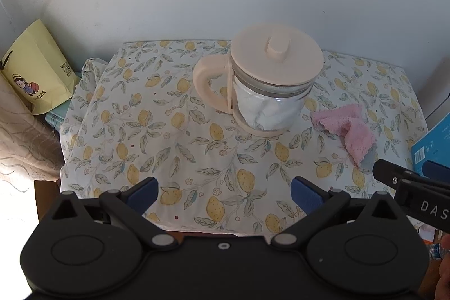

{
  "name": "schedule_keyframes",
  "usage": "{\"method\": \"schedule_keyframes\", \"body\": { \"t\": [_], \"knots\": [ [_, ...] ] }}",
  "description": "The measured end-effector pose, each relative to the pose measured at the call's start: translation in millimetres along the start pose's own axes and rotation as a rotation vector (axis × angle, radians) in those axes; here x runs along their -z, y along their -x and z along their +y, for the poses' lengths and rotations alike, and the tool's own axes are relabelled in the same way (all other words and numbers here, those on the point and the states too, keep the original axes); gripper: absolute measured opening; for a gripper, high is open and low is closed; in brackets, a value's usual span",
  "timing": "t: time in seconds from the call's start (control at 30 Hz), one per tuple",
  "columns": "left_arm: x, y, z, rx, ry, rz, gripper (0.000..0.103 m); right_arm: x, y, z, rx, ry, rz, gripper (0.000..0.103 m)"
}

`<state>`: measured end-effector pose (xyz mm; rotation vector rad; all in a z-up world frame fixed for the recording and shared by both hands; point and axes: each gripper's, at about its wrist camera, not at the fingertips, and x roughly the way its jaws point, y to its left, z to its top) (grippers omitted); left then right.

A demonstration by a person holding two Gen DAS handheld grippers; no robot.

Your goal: Clean container

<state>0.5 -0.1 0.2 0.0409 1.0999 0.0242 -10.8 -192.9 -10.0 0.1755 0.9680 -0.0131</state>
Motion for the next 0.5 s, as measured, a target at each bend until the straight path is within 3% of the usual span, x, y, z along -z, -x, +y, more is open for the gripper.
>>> {"method": "schedule_keyframes", "body": {
  "t": [0.5],
  "knots": [
    [2.6, -1.3, 0.6, -0.006, -0.014, -0.015, 0.103, -0.7, -0.1, -1.6, -0.002, -0.001, -0.006, 0.092]
  ]
}}
